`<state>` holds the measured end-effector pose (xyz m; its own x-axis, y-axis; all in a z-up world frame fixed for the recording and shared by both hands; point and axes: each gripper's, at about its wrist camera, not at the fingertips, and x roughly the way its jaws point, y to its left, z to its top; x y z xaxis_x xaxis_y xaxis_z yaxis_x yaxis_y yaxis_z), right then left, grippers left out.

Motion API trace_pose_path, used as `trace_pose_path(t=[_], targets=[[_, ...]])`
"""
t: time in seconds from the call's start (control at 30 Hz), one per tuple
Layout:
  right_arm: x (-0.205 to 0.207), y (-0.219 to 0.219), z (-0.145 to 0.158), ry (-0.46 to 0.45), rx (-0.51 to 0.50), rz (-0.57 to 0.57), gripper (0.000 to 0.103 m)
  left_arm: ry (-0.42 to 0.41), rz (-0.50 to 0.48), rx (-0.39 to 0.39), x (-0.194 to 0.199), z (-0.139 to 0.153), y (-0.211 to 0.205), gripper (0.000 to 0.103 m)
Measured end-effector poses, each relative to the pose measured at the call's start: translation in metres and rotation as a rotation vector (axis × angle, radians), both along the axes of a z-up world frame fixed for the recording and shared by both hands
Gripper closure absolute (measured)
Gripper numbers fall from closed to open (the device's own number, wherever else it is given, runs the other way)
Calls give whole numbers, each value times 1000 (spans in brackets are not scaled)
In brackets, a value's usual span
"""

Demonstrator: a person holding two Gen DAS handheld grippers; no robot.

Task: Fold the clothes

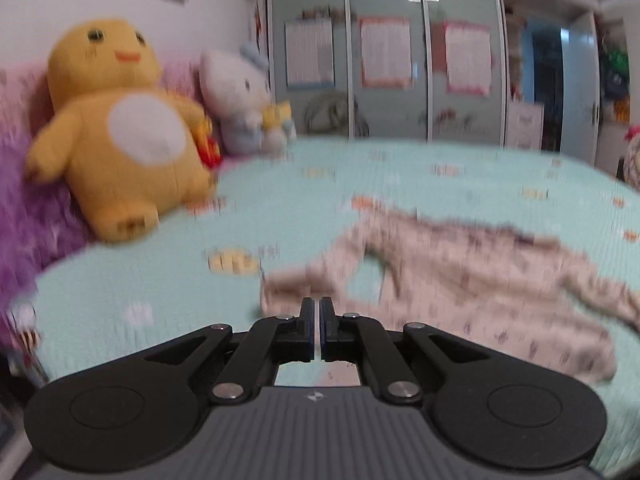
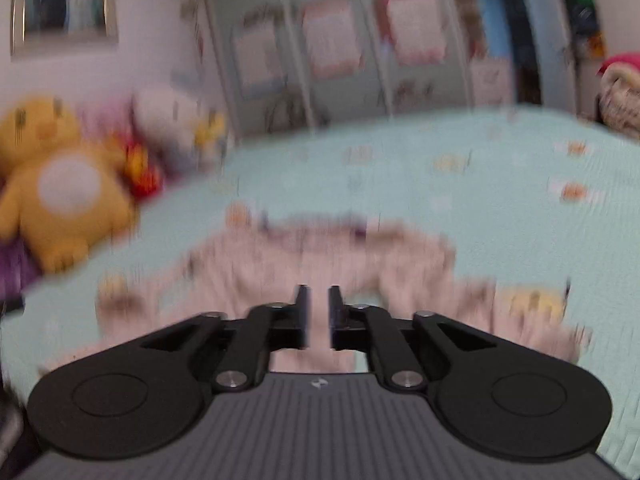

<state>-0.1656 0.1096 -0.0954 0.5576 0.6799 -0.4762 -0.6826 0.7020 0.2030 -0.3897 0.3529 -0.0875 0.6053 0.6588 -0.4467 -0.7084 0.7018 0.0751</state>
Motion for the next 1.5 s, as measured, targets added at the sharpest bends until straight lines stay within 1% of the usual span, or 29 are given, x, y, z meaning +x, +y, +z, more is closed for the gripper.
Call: trace_pose_path(t=[0.03,0.07,0.17,0.2,0.23,0.27,0.3,0.33,0.4,0.43,0.47,0.5,0.53,0.6,0.67,0.73,0.77,0.8,0.83,0.87,0.93,1.0,1.03,1.17,1.3,1.4,1.5], targets=[[-6,3,-16,17,-57,19,64,31,2,-3,0,-10,0,100],[-9,3,-31,27,-107,27,55,59,-4,-6,-1,-18,-1,100],[-23,9,-77,32,-257,51,53,96,-60,-27,-7,-34,-10,97],[-24,11,-90,29,-298,52,53,108,-82,-18,-7,-37,-15,92],[-30,11,-96,-16,-289,51,49,124,-95,-3,-7,-40,-18,82],[-36,12,-102,-60,-282,50,40,136,-96,5,-6,-42,-20,75],[-38,18,-103,-104,-301,43,37,137,-93,2,-6,-44,-22,62],[-36,24,-104,-131,-316,47,37,134,-91,-10,-3,-46,-22,60],[-25,33,-104,-131,-295,49,39,141,-102,-22,2,-49,-26,60],[-15,35,-101,-98,-261,47,51,146,-109,-23,4,-50,-29,60],[-6,37,-98,-67,-227,45,83,150,-115,-24,7,-52,-33,60],[-4,36,-85,-67,-180,48,101,147,-125,-22,9,-50,-35,60],[-2,36,-73,-67,-134,50,100,142,-132,-20,9,-49,-37,60],[1,35,-49,-67,-41,56,100,138,-137,-14,12,-48,-40,60],[5,40,-15,-72,36,109,99,141,-143,-11,16,-49,-42,60],[17,55,8,-68,72,131,98,141,-145,-15,19,-50,-43,60],[23,62,19,-66,89,141,92,141,-146,-18,20,-51,-44,60],[31,70,18,-66,83,120,86,139,-145,-21,19,-51,-44,60],[39,77,17,-65,75,99,65,137,-145,-25,18,-51,-45,60],[48,84,9,-33,29,76,52,135,-145,-28,17,-51,-45,60],[59,85,-9,58,-19,18,52,133,-142,-32,14,-51,-45,59],[57,68,-29,145,51,-3,52,134,-138,-35,13,-52,-43,59],[54,59,-38,186,63,-19,52,134,-137,-37,14,-53,-42,59],[34,39,-66,256,73,-56,52,135,-131,-48,17,-57,-39,58],[31,53,-72,243,38,-32,52,139,-136,-53,18,-59,-41,58],[50,63,-73,306,90,-45,52,142,-137,-51,15,-59,-41,57],[76,67,-77,406,151,-81,52,142,-108,-56,9,-59,-34,56]])
